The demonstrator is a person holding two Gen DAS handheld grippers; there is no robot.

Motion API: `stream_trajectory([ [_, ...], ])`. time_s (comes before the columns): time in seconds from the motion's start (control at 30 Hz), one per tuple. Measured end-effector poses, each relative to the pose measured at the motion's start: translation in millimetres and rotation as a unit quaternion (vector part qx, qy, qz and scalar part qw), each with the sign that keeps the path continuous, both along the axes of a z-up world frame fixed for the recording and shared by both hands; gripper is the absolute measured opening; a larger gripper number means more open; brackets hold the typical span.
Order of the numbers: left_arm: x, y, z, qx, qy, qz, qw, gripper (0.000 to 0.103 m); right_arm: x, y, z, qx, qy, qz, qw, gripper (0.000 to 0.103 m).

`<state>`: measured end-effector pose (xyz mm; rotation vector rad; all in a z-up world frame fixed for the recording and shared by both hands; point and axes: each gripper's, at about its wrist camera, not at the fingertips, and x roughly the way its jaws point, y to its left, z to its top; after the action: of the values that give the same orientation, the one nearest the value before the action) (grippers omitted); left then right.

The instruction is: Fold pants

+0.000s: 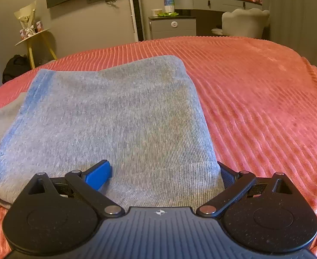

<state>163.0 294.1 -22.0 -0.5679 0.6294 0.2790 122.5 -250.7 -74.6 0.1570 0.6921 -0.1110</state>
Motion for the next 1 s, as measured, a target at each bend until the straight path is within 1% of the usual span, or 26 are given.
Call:
stream_trajectory([
  [0.07, -0.1, -23.3, 22.6, 0.053, -0.016, -0.024, 0.9982, 0.021, -0.5, -0.5, 1.2, 0.001, 0.001, 0.001, 1.0, 0.099],
  [0.1, -1.0, -39.0, 35.9, 0.08, -0.027, -0.042, 0.9955, 0.021, -0.9, -0.6, 1.6, 0.002, 0.001, 0.001, 1.0, 0.099],
  [0.17, -4.3, -70.0, 57.1, 0.119, -0.055, -0.086, 0.9876, 0.021, -1.0, -1.2, 3.5, 0.005, 0.002, 0.002, 1.0, 0.099],
  [0.23, -10.0, -110.7, 78.7, 0.16, -0.084, -0.138, 0.9737, 0.02, -2.1, -1.7, 6.1, 0.009, 0.0, 0.001, 1.0, 0.099],
  [0.3, -14.2, -158.3, 95.6, 0.199, -0.11, -0.201, 0.9529, 0.02, -4.2, -3.6, 9.2, 0.018, -0.006, 0.004, 1.0, 0.099],
  [0.37, -19.4, -207.1, 102.6, 0.223, -0.121, -0.256, 0.9329, 0.023, -7.5, -5.9, 13.9, 0.027, -0.015, 0.003, 1.0, 0.099],
  [0.4, -19.9, -232.6, 100.3, 0.23, -0.119, -0.285, 0.9231, 0.03, -10.1, -7.8, 17.4, 0.034, -0.022, 0.003, 0.999, 0.099],
  [0.43, -19.6, -254.4, 94.2, 0.228, -0.111, -0.311, 0.9159, 0.046, -11.8, -9.6, 21.2, 0.039, -0.027, 0.003, 0.999, 0.099],
  [0.47, -17.9, -275.7, 84.4, 0.219, -0.093, -0.341, 0.9094, 0.053, -14.6, -12.1, 25.1, 0.047, -0.034, 0.002, 0.998, 0.099],
  [0.5, -17.3, -297.9, 70.4, 0.209, -0.068, -0.375, 0.9009, 0.061, -17.4, -14.8, 28.7, 0.054, -0.039, 0.002, 0.998, 0.099],
  [0.53, -16.5, -312.7, 57.8, 0.204, -0.044, -0.399, 0.8931, 0.062, -20.9, -17.8, 32.5, 0.061, -0.046, 0.001, 0.997, 0.099],
  [0.57, -17.0, -328.5, 42.2, 0.208, -0.008, -0.416, 0.8851, 0.062, -24.1, -20.0, 35.7, 0.069, -0.053, 0.002, 0.996, 0.099],
  [0.6, -17.8, -337.9, 30.7, 0.218, 0.024, -0.417, 0.8819, 0.062, -28.3, -22.5, 39.4, 0.077, -0.06, 0.002, 0.995, 0.099],
  [0.63, -21.2, -343.0, 21.3, 0.227, 0.05, -0.411, 0.8814, 0.06, -31.9, -23.6, 42.5, 0.083, -0.065, 0.001, 0.994, 0.099],
  [0.67, -25.4, -341.7, 15.5, 0.227, 0.065, -0.4, 0.8855, 0.06, -36.5, -25.6, 45.5, 0.093, -0.071, 0.0, 0.993, 0.099],
  [0.7, -32.9, -333.8, 11.7, 0.214, 0.072, -0.385, 0.8949, 0.062, -41.1, -27.8, 47.9, 0.108, -0.075, 0.002, 0.991, 0.099],
  [0.73, -41.2, -325.2, 10.3, 0.198, 0.074, -0.37, 0.9049, 0.068, -45.2, -28.6, 49.5, 0.125, -0.077, 0.006, 0.989, 0.099],
  [0.77, -49.2, -311.0, 10.0, 0.18, 0.074, -0.341, 0.9199, 0.072, -47.3, -28.9, 51.2, 0.145, -0.078, 0.015, 0.986, 0.099],
  [0.8, -57.1, -297.4, 10.3, 0.173, 0.07, -0.303, 0.9346, 0.075, -47.7, -28.2, 52.2, 0.163, -0.078, 0.024, 0.983, 0.099],
  [0.83, -63.4, -288.6, 13.9, 0.175, 0.065, -0.265, 0.9461, 0.075, -45.9, -25.4, 54.0, 0.18, -0.076, 0.039, 0.98, 0.099],
  [0.87, -68.5, -278.9, 15.1, 0.185, 0.062, -0.223, 0.955, 0.075, -42.4, -22.4, 55.6, 0.192, -0.075, 0.05, 0.977, 0.098],
  [0.9, -73.9, -270.4, 16.0, 0.21, 0.063, -0.176, 0.9597, 0.076, -36.8, -18.0, 56.4, 0.206, -0.074, 0.059, 0.974, 0.097],
  [0.93, -73.5, -262.8, 15.4, 0.23, 0.064, -0.146, 0.9601, 0.077, -28.0, -12.4, 56.8, 0.23, -0.069, 0.068, 0.968, 0.097],
  [0.97, -73.1, -256.7, 16.0, 0.241, 0.067, -0.123, 0.9605, 0.077, -18.5, -8.1, 55.1, 0.255, -0.061, 0.075, 0.962, 0.096],
  [1.0, -71.9, -248.2, 15.4, 0.227, 0.074, -0.107, 0.9651, 0.078, -8.3, -4.0, 52.5, 0.279, -0.05, 0.076, 0.956, 0.094],
])
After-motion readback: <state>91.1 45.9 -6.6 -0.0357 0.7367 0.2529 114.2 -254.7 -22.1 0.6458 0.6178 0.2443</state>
